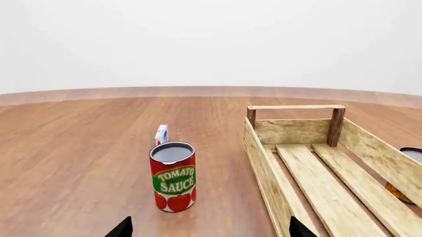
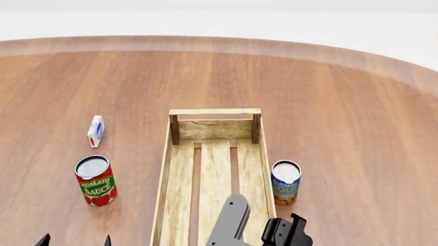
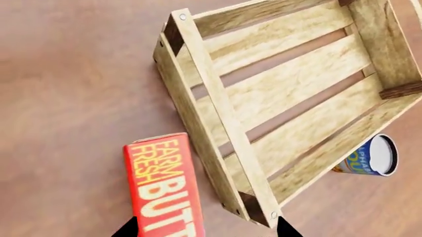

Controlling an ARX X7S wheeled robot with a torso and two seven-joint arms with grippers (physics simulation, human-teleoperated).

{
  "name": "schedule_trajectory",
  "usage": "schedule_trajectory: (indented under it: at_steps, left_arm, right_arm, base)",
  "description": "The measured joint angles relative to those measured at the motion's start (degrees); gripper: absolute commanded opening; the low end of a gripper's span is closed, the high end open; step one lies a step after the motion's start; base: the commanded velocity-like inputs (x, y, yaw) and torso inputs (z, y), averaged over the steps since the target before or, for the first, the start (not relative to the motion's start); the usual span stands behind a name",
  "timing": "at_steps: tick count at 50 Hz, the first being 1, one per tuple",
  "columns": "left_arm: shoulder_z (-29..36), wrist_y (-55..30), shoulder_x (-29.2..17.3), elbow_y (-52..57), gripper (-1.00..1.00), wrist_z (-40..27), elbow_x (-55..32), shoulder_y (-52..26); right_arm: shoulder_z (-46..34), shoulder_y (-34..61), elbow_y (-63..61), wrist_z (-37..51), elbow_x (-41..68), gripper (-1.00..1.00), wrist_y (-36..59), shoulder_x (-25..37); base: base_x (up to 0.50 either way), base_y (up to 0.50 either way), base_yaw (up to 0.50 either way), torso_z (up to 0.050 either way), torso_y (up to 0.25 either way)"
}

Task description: Pick up the butter and put it in the tray.

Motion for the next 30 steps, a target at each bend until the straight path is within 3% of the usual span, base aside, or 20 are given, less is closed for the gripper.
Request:
schedule_trajectory:
  at_steps: [30]
  left_arm:
    - [0.9,-0.5,-0.7,0.4,1.00,-0.8,-0.6,-0.1]
  right_arm:
    - [-7.8,-1.3,4.5,-1.6,-2.8,1.00,-7.0,0.5]
  base:
    - [0.00,0.00,0.00,0.000,0.000]
